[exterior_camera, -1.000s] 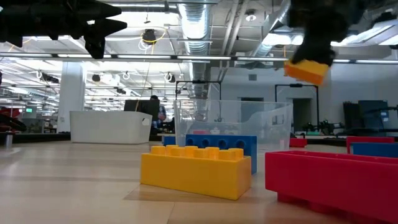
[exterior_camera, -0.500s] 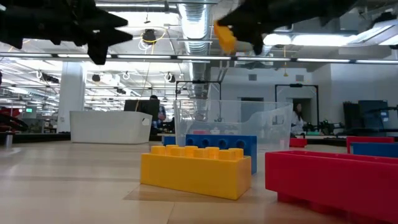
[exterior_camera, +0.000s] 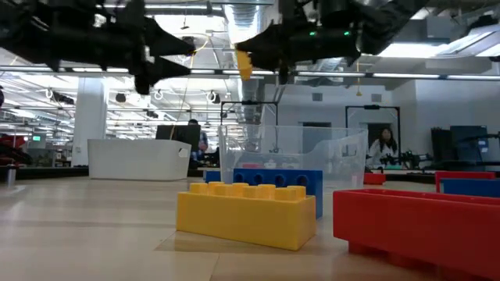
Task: Sort & place blocks by color
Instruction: Put the yellow game piece into the white bin
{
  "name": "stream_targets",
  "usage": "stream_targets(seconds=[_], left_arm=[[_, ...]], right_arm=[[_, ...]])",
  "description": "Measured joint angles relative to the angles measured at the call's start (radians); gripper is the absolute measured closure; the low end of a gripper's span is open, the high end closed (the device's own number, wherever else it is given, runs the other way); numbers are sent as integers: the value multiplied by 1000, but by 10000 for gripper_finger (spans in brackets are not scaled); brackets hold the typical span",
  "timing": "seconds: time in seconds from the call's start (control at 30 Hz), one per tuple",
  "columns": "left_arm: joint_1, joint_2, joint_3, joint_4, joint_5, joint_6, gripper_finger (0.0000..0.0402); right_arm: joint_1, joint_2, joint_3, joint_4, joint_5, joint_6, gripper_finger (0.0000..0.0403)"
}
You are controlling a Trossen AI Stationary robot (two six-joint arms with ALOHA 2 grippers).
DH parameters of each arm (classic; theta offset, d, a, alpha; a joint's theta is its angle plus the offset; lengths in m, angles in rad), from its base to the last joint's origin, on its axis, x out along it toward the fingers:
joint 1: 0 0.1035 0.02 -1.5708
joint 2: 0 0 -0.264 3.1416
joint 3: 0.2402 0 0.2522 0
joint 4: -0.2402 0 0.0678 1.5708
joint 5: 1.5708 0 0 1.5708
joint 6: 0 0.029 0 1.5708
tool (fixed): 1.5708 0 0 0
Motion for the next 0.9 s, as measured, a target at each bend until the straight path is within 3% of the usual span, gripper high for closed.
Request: stream_targets(seconds=[0.13,0.3,0.77,0.9], left_arm=[[97,93,55,-15,168,-21,98],[157,173,95,18,245,-15,97],[215,330,98,254,250,-79,99],[214,355,98,272,255,-98,141]], right_arm=[[-33,81,100,4,-111,-3,274],[-61,151,186,3,-217,-6,274],[-69,236,254,11,-281,-2,274],[-68,237,254,8,-279,2,272]])
